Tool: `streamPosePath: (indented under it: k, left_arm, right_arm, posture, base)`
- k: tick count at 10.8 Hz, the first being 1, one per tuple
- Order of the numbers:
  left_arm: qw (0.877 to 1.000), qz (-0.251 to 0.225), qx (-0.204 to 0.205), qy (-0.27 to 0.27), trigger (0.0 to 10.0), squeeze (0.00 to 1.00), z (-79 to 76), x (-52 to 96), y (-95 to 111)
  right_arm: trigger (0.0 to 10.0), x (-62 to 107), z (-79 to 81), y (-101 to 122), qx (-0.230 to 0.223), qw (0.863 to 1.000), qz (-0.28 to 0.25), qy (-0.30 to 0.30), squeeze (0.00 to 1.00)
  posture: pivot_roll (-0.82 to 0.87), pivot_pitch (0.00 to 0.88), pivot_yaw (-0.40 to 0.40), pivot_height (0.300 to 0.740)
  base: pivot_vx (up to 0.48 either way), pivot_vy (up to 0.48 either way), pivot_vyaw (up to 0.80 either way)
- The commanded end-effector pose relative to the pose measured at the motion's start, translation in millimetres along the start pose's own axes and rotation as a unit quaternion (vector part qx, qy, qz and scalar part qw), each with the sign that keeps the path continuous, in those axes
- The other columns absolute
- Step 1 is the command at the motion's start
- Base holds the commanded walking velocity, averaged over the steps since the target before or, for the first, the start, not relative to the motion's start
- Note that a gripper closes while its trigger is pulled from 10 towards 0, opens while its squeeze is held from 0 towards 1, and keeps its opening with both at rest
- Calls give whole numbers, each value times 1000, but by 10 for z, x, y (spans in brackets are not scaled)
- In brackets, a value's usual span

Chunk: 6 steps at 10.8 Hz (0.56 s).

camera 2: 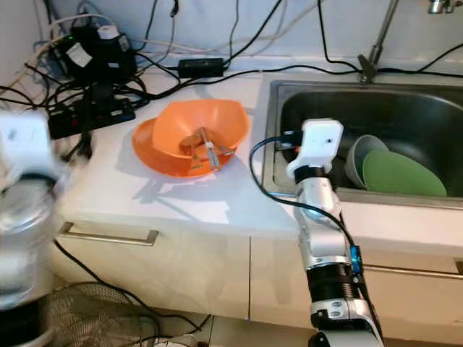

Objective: Kitchen organization

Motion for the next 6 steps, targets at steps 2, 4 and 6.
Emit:
streamPosePath:
  k: [2,4,6]
  left_arm:
    - [998,-48,28,-27,10000,0,-275,-83,35]
    - [993,-74,66,-69,10000,0,-570,-97,7]
    - [990,-93,74,-82,10000,0,-671,-108,14]
  right_arm:
    - [10000,-20,-68,123,4,1000,-26,-11,0]
    - [10000,13,-159,144,11,999,-33,-25,0]
    - [10000,37,-189,112,7,999,-31,-32,0]
  posture:
    - [111,0,88,740]
    - [84,0,96,740]
    - [86,0,87,740]
  base:
    - [0,0,0]
    - [0,0,0]
    - [0,0,0]
Point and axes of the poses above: a point about 5 cm out from each wrist's last joint towards the gripper, its own x axis pointing back from the gripper into the wrist, its own y axis along the axis of the wrist's last joint, z = x × y, the point moved 5 cm from there along -x, pointing out of the wrist towards the gripper, and after that the axes turned 1 degree about -x, right-handed, at the moved point
